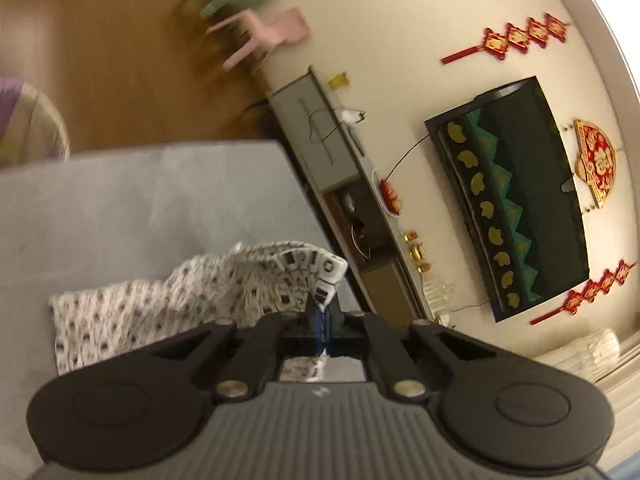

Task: Fold clothes
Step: 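Grasp the shirt edge with the right gripper while the left gripper holds the fold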

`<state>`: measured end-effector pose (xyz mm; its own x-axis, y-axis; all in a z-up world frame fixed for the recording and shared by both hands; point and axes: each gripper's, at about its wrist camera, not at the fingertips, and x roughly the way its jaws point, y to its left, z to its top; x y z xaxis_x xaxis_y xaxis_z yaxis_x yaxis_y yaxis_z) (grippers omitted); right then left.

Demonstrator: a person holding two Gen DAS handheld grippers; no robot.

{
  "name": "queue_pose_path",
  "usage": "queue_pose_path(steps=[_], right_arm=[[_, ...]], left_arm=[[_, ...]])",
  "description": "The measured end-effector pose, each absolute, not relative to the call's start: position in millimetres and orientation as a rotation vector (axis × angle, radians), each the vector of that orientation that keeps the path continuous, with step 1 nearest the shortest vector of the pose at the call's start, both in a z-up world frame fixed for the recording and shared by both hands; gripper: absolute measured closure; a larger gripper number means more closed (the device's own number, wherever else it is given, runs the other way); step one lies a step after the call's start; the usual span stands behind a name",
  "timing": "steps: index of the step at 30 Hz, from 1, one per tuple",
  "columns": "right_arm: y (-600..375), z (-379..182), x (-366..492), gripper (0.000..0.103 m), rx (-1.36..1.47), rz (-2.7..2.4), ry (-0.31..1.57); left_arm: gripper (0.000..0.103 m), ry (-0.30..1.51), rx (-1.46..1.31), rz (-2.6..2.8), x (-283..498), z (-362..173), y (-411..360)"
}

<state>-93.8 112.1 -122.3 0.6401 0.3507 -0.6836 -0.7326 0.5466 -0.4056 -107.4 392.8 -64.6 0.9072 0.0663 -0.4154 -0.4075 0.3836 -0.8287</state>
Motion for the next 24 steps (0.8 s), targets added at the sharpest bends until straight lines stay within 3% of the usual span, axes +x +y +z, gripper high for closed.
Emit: queue_pose_path(steps=[7,9,11,12,15,24], right_arm=[[177,-149,-108,0.056,-0.919,0.744,0.493],[181,-149,-103,0.066,-0.922,0.703,0.501],[179,-151,-100,0.069,-0.939,0.682,0.515],[178,-153,-101,0.074,-0.964,0.673,0.514],[175,-157,-101,0.103,-1.016,0.644,0.536],[120,-118,-132,0.103,-0.936,0.615,0.493]], left_arm=[[0.101,0.367,-1.161,0.306,-94,-51,398],[0.101,0.36,-1.172,0.305,-97,-53,400],[0.101,0.352,-1.182,0.304,-100,-54,402],[0.101,0.348,-1.183,0.305,-100,-52,404],[0.101,0.342,-1.168,0.301,-99,-46,406],[0.101,0.507,-1.099,0.344,-145,-77,399]])
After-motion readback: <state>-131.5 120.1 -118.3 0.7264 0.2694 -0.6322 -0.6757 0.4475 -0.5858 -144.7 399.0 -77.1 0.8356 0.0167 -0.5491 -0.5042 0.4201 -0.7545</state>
